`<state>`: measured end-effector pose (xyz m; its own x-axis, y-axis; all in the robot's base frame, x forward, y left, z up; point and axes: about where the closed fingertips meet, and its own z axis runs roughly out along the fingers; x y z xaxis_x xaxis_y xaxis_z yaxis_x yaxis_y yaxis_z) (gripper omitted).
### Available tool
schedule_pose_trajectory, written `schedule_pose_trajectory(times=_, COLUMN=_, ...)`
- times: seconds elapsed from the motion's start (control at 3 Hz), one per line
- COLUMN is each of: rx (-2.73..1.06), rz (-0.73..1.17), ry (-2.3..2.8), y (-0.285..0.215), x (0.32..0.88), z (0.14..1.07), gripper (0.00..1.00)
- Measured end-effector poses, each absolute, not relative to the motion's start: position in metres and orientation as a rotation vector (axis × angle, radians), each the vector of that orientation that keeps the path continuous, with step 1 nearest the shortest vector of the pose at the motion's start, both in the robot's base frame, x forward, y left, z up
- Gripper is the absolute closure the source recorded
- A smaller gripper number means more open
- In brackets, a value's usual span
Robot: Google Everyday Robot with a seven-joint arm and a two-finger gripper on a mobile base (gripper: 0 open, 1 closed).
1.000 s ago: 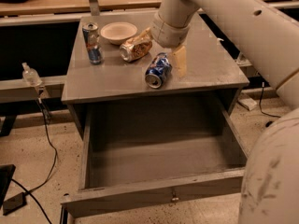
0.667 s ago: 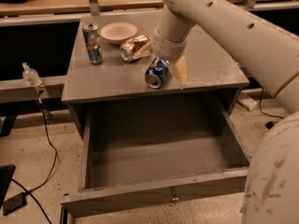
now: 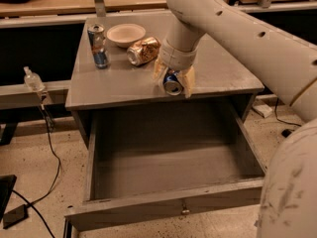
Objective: Place pepsi can into top drawer
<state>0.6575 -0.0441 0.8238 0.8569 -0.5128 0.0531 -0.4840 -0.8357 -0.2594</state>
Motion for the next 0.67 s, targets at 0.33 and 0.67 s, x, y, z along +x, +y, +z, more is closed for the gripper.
schedule_pose_trajectory(times=0.33, rx=-2.795, rz=-0.176, ry=0.762, y=-0.0441, x=0.6575, z=0.8286, gripper=0.78)
schedule_pose_trajectory(times=0.67, rx=-2.796, rz=-0.185, ry=0.754, y=-0.0407, x=0.6546, z=0.8348, gripper=1.00)
